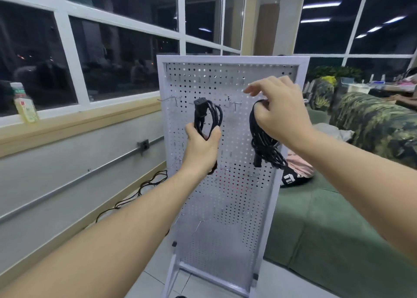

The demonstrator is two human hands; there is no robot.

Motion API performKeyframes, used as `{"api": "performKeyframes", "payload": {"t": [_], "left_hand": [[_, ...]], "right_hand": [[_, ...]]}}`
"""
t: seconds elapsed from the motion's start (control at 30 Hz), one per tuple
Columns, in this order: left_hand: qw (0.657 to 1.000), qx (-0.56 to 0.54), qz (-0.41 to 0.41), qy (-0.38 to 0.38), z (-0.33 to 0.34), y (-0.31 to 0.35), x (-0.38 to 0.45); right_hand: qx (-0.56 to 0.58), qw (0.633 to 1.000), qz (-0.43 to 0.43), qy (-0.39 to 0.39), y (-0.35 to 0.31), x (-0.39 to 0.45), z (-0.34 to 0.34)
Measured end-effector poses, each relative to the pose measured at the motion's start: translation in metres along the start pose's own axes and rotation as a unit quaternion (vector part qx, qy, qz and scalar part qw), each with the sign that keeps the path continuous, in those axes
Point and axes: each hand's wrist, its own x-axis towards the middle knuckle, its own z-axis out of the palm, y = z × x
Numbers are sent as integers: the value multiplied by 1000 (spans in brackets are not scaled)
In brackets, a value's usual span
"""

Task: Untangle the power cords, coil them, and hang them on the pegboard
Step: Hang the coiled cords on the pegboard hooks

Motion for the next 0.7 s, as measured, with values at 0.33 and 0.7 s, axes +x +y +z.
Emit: {"api": "performKeyframes", "payload": {"t": [0.33,0.7], "left_hand": [[998,-12,57,-32,22,14,33],[995,-20,-63,-75,23,-8,34]], "right_hand": [[-198,957,12,-214,11,44,19],[-97,990,-92,-34,6,5,24]]}}
